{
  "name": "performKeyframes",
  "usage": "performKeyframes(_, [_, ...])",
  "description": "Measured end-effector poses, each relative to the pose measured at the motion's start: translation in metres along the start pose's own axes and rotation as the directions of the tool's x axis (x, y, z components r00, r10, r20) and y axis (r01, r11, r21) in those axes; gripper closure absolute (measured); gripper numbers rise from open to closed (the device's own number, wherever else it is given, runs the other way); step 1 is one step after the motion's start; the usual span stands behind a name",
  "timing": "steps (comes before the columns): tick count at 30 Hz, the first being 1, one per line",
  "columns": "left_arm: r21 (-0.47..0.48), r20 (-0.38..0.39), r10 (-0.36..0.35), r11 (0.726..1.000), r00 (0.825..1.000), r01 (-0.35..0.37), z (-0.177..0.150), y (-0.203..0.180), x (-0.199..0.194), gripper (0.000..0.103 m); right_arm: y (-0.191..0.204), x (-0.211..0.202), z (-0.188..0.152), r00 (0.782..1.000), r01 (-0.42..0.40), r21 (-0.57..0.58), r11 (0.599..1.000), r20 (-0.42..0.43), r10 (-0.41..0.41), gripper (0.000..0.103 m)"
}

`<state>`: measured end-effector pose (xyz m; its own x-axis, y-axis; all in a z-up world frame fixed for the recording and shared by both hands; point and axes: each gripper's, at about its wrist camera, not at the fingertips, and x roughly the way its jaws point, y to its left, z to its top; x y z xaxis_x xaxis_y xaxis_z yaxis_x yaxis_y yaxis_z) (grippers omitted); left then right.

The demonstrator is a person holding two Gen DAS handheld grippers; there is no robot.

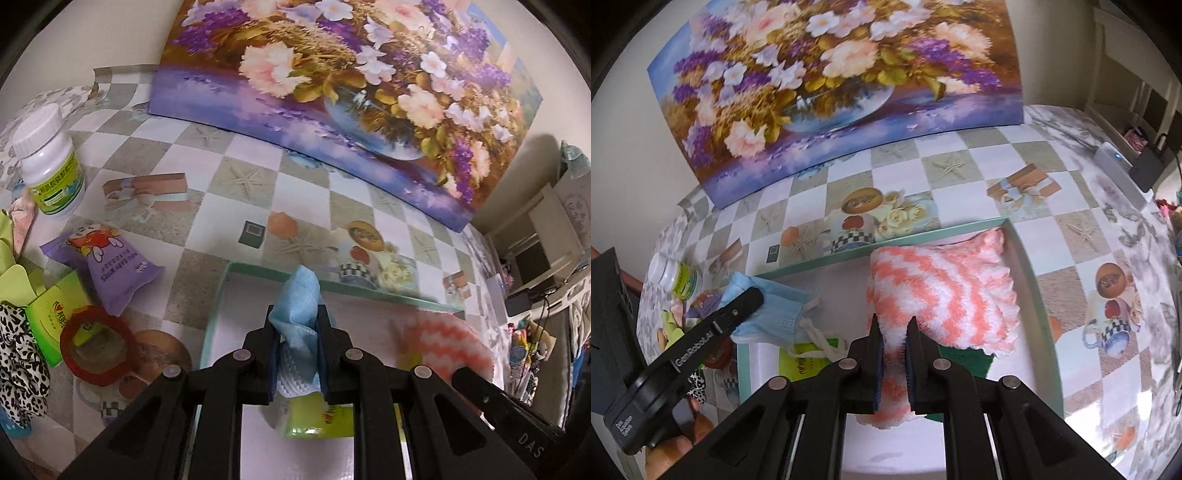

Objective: Organize soft objects
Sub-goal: 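Carry the cloth and mask over the tray and release both, then withdraw both grippers from the tray toward the remaining pile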

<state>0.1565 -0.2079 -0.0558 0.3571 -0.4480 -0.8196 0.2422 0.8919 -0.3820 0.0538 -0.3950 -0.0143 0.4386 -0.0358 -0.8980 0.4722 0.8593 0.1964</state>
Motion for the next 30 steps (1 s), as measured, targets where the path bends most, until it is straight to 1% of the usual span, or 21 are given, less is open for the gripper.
performKeyframes(3, [0.015, -0.012, 0.018, 1.0, 1.0, -0.018, 0.001, 0.001, 0.002, 0.083, 0.006, 0.005, -0.001, 1.0, 0.007, -0.02, 1.0, -0.01, -0.007, 0.09])
performKeyframes(4, [0.017, -0.018, 0.02, 1.0, 1.0, -0.02, 0.001, 0.001, 0.002, 0.079, 0.008, 0.005, -0.001, 1.0, 0.014, -0.025, 1.0, -0.011, -0.014, 0.09])
performKeyframes(5, [0.018, -0.027, 0.027, 0.999, 0.999, -0.026, 0.001, 0.001, 0.003, 0.071, 0.008, 0.005, 0.0, 1.0, 0.017, -0.027, 0.999, -0.011, -0.018, 0.09])
performKeyframes(6, [0.016, -0.036, 0.032, 0.999, 0.999, -0.031, 0.002, 0.002, 0.002, 0.066, 0.009, 0.005, 0.0, 1.0, 0.021, -0.032, 0.999, -0.011, -0.022, 0.09])
performKeyframes(7, [0.015, -0.041, 0.033, 0.999, 0.999, -0.032, 0.003, 0.002, 0.001, 0.057, 0.01, 0.004, 0.001, 1.0, 0.024, -0.037, 0.999, -0.009, -0.024, 0.09])
performKeyframes(8, [0.011, -0.046, 0.033, 0.999, 0.998, -0.033, 0.003, 0.002, -0.001, 0.051, 0.01, 0.002, 0.001, 0.999, 0.031, -0.042, 0.999, -0.006, -0.032, 0.088])
performKeyframes(9, [0.009, -0.05, 0.037, 0.999, 0.998, -0.037, 0.004, 0.002, -0.002, 0.049, 0.01, 0.001, 0.002, 0.999, 0.034, -0.045, 0.998, -0.004, -0.034, 0.08])
performKeyframes(10, [0.008, -0.056, 0.045, 0.999, 0.997, -0.045, 0.006, 0.002, -0.004, 0.047, 0.011, -0.001, 0.002, 0.999, 0.036, -0.046, 0.998, -0.001, -0.036, 0.076])
performKeyframes(11, [0.01, -0.064, 0.059, 0.998, 0.996, -0.058, 0.007, 0.001, -0.007, 0.044, 0.011, -0.003, 0.003, 0.999, 0.039, -0.044, 0.998, 0.004, -0.039, 0.067])
performKeyframes(12, [0.014, -0.068, 0.071, 0.997, 0.995, -0.07, 0.008, 0.001, -0.009, 0.043, 0.011, -0.005, 0.003, 0.999, 0.041, -0.043, 0.998, 0.007, -0.04, 0.062])
performKeyframes(15, [0.026, -0.071, 0.123, 0.992, 0.99, -0.122, 0.011, 0.0, -0.019, 0.038, 0.013, -0.011, 0.005, 0.999, 0.05, -0.048, 0.998, 0.016, -0.049, 0.061])
performKeyframes(16, [0.029, -0.07, 0.137, 0.99, 0.988, -0.135, 0.012, 0.0, -0.022, 0.035, 0.013, -0.013, 0.005, 0.998, 0.055, -0.049, 0.997, 0.018, -0.054, 0.061])
performKeyframes(20, [0.051, -0.049, 0.199, 0.979, 0.979, -0.197, 0.014, 0.001, -0.034, 0.025, 0.016, -0.024, 0.007, 0.997, 0.074, -0.061, 0.995, 0.033, -0.072, 0.041])
performKeyframes(22, [0.066, -0.033, 0.233, 0.971, 0.972, -0.231, 0.015, 0.001, -0.039, 0.02, 0.018, -0.027, 0.007, 0.996, 0.089, -0.07, 0.994, 0.037, -0.087, 0.037])
performKeyframes(24, [0.078, -0.014, 0.267, 0.961, 0.964, -0.265, 0.016, 0.003, -0.042, 0.015, 0.02, -0.028, 0.007, 0.994, 0.109, -0.081, 0.991, 0.04, -0.106, 0.027])
performKeyframes(25, [0.081, -0.008, 0.276, 0.958, 0.961, -0.274, 0.016, 0.004, -0.042, 0.013, 0.02, -0.029, 0.007, 0.993, 0.115, -0.086, 0.99, 0.043, -0.112, 0.025])
performKeyframes(27, [0.085, 0.0, 0.286, 0.955, 0.958, -0.285, 0.016, 0.006, -0.043, 0.011, 0.02, -0.028, 0.006, 0.99, 0.134, -0.09, 0.987, 0.046, -0.13, 0.015])
performKeyframes(28, [0.086, -0.002, 0.29, 0.954, 0.957, -0.289, 0.015, 0.007, -0.042, 0.011, 0.019, -0.028, 0.006, 0.989, 0.141, -0.089, 0.986, 0.047, -0.138, 0.014])
performKeyframes(29, [0.087, -0.002, 0.293, 0.953, 0.956, -0.292, 0.015, 0.008, -0.042, 0.01, 0.017, -0.027, 0.006, 0.988, 0.151, -0.078, 0.985, 0.047, -0.148, 0.008])
performKeyframes(30, [0.089, 0.0, 0.295, 0.952, 0.955, -0.294, 0.014, 0.009, -0.041, 0.009, 0.015, -0.026, 0.005, 0.987, 0.155, -0.068, 0.986, 0.046, -0.152, 0.0])
